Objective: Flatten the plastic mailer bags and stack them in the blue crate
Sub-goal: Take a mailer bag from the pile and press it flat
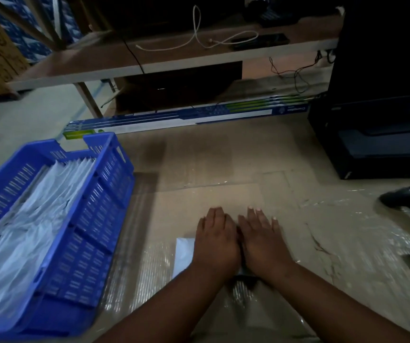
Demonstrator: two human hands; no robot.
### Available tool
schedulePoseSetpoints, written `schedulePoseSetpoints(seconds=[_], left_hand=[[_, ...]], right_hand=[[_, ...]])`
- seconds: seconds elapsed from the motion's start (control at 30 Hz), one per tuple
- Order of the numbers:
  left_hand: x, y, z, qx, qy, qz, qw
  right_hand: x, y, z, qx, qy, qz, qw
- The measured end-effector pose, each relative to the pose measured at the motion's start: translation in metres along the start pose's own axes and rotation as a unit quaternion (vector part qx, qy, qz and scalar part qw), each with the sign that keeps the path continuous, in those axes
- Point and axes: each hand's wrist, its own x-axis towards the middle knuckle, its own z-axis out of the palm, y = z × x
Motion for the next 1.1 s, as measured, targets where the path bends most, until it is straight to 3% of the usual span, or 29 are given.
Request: schedulePoseSetpoints(seconds=[0.07, 0.2, 0.43, 0.8, 1.1], left_hand=[[0.007, 0.007, 0.017, 0.035, -0.050, -0.029, 0.998], [0.004, 0.011, 0.031, 0.029, -0.015, -0.047, 0.998], [0.006, 0.003, 0.038, 0.023, 0.002, -0.037, 0.999], [0.009, 0.000, 0.041, -0.009, -0.037, -0.038, 0.999], [0.006, -0.007, 0.030, -0.088, 0.002, -0.016, 0.996]], right_hand=[[0.001, 0.003, 0.010, -0.007, -0.009, 0.016, 1.000], [0.004, 0.009, 0.033, -0.008, 0.048, 0.033, 0.998], [0.015, 0.014, 0.042, -0.062, 0.080, -0.019, 0.995], [0.019, 0.018, 0.046, -0.028, 0.077, -0.036, 0.996], [0.016, 0.011, 0.025, -0.046, 0.040, -0.024, 0.998]])
